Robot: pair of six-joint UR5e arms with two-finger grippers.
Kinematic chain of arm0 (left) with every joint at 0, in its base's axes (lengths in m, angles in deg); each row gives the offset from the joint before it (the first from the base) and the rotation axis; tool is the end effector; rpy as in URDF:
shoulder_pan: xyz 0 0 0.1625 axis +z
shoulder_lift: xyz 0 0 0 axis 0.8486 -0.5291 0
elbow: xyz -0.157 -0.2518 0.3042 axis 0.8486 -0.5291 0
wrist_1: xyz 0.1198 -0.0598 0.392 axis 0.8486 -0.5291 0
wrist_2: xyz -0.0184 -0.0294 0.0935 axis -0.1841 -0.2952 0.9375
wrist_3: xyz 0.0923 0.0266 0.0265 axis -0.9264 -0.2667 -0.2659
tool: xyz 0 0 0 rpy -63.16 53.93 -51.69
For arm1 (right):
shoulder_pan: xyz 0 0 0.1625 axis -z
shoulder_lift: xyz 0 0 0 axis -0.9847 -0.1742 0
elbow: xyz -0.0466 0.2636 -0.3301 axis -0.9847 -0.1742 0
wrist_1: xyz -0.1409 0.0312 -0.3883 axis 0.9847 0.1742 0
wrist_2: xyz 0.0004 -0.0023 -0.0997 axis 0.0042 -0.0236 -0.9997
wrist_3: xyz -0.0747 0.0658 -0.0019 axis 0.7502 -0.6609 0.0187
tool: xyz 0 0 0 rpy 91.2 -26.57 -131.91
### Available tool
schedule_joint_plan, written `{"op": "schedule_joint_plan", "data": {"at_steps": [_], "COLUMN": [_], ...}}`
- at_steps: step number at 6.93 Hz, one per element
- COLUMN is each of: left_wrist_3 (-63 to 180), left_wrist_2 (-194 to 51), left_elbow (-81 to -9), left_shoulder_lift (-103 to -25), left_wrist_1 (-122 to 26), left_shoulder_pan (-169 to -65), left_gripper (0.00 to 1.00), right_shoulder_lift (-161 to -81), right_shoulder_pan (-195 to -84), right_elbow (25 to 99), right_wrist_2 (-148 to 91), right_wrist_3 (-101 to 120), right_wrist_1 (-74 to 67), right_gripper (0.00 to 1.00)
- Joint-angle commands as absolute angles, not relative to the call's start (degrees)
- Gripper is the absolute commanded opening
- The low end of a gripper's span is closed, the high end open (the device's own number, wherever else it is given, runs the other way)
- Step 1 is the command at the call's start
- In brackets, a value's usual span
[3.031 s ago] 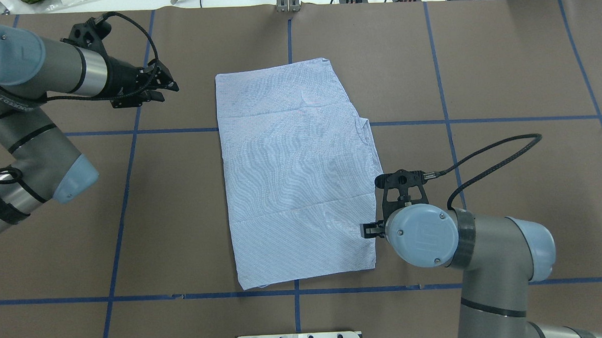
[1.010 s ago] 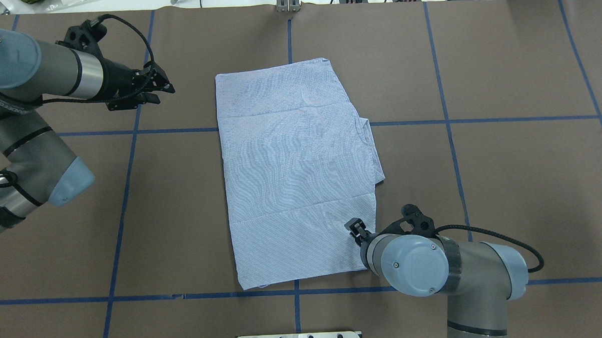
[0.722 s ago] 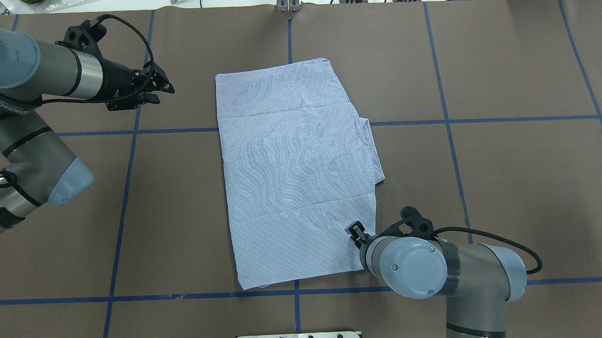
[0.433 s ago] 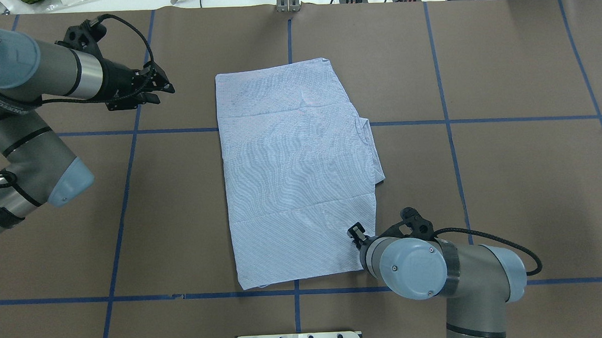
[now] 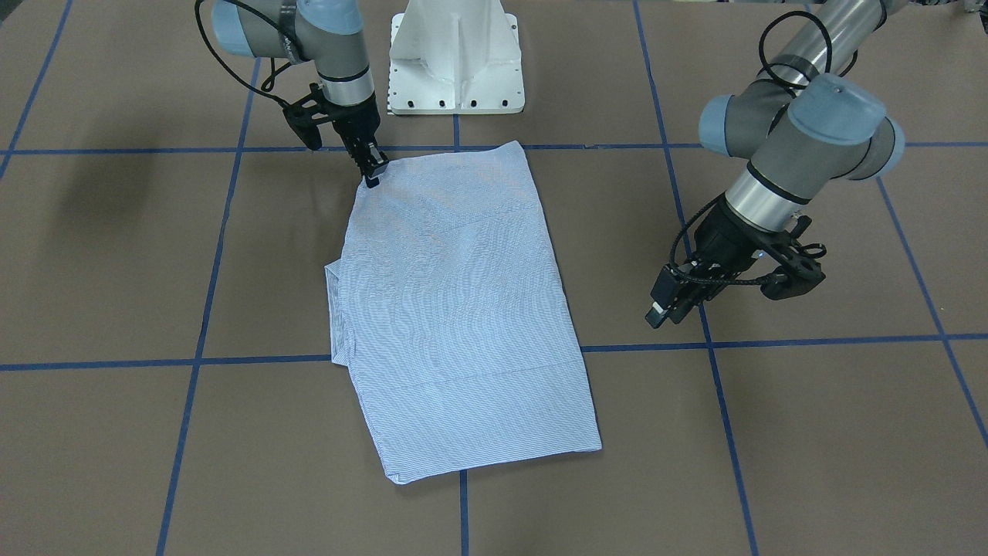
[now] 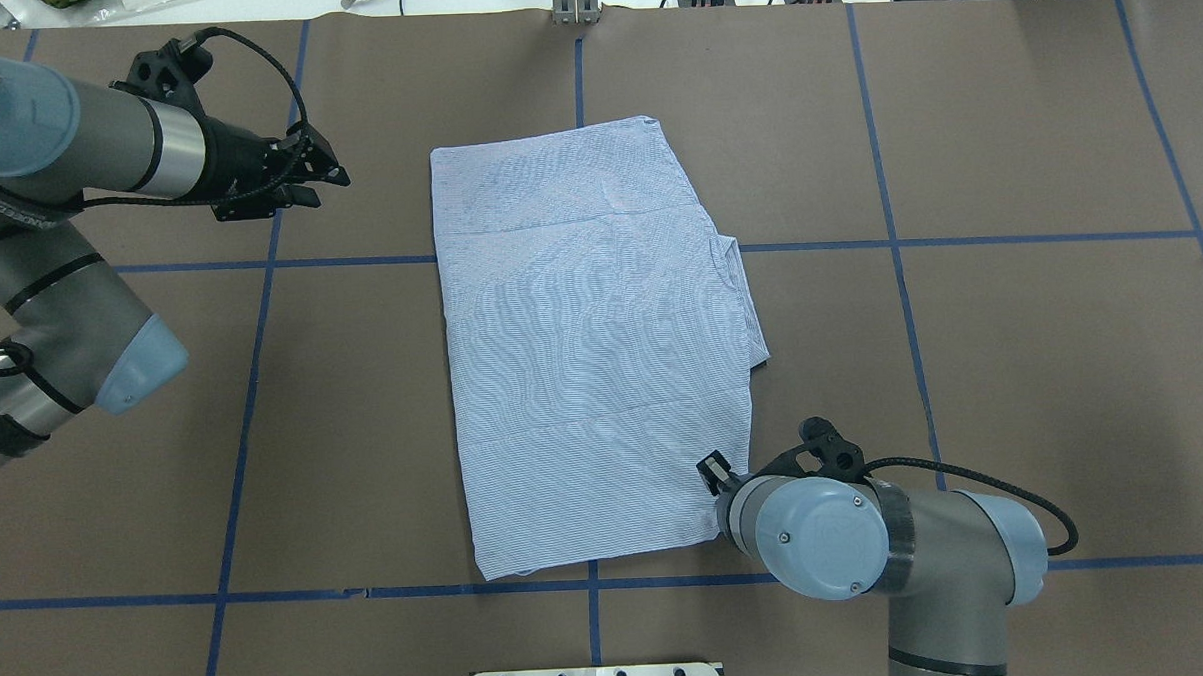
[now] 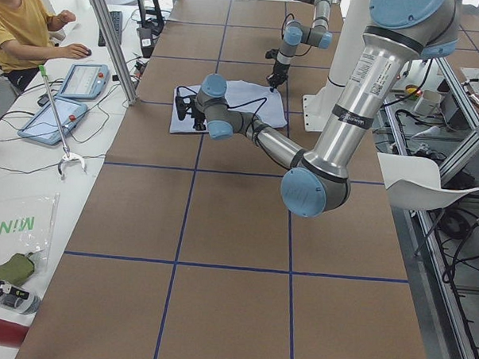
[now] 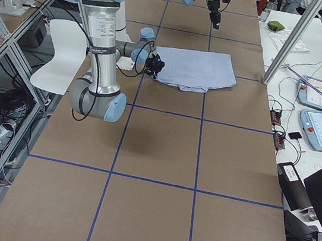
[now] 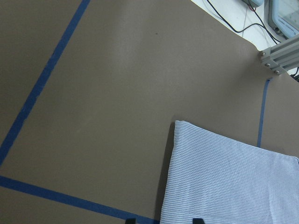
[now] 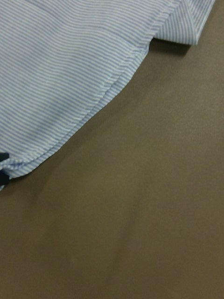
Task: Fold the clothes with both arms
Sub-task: 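Lower the left gripper to the other near corner of the shirt and grasp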
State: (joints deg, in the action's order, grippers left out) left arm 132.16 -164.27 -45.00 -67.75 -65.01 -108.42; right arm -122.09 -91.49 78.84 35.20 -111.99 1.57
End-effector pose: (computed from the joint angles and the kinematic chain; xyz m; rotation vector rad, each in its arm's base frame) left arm 0.3424 -0.5577 0.3319 0.1682 1.2166 -0.4961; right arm -0.5450 -0.2531 0.3157 -0.2084 -0.8256 0.9978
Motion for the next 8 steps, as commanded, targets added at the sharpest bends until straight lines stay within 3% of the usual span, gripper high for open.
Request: {"op": "schedule_joint_plan", "data": {"at_steps": [1, 3, 6, 8], "left_wrist_3": [132.55, 138.56, 152.82, 160.90], "left_wrist_2": [-164.27, -163.40, -151.65, -148.74], "left_elbow": [-45.44, -47.19, -59.38, -65.19], "left_shoulder_lift": [-67.75, -66.71, -60.31, -59.14], "left_wrist_1": [-65.01, -65.10, -64.57, -56.70], "left_shoulder_pan": [-108.42, -107.55, -91.25, -82.01], "left_gripper": [0.50, 0.50, 0.50, 0.50], "right_shoulder_lift": [-121.89, -123.11, -124.35, -124.70], "right_shoulder_pan": [-91.57, -92.01, -90.96, -89.99], "right_elbow": [79.79, 83.65, 84.02, 84.11], "right_wrist_2": [35.42, 35.86, 35.69, 35.51], "right_wrist_3": [-112.10, -112.18, -113.32, -114.20], "right_wrist_1": [1.56, 2.35, 2.35, 2.26], "right_gripper": [0.00, 0.00, 0.00, 0.00]}}
